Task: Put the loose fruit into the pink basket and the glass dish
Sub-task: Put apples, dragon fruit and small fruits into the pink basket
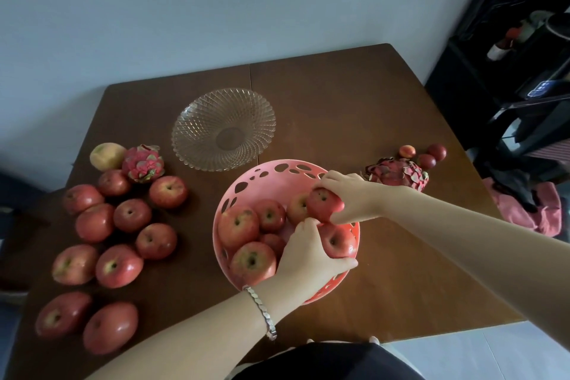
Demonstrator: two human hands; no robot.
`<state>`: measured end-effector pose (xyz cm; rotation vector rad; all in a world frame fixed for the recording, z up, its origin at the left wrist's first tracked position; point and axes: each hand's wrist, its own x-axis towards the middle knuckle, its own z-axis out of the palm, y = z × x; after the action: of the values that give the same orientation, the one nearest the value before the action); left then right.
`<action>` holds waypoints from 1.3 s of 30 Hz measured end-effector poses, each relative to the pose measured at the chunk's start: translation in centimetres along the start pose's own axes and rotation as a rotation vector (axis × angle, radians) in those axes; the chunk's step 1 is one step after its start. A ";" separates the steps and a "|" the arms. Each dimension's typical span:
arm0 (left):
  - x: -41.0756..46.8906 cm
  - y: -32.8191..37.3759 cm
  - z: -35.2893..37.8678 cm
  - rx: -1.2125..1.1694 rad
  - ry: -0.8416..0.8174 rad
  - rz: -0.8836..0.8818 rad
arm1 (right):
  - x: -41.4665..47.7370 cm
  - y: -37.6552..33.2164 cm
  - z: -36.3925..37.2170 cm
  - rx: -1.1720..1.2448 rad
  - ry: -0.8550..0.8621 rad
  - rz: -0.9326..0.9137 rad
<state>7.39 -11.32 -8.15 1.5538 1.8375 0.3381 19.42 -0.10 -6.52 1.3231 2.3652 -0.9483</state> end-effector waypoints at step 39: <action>3.1 -14.7 -14.2 0.299 0.393 -0.426 | -0.3 -3.1 3.8 -0.143 0.351 0.007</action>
<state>-13.12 -8.77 -7.79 1.2916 2.5633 0.1812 16.68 -3.96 -7.95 1.5430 2.6213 -0.5673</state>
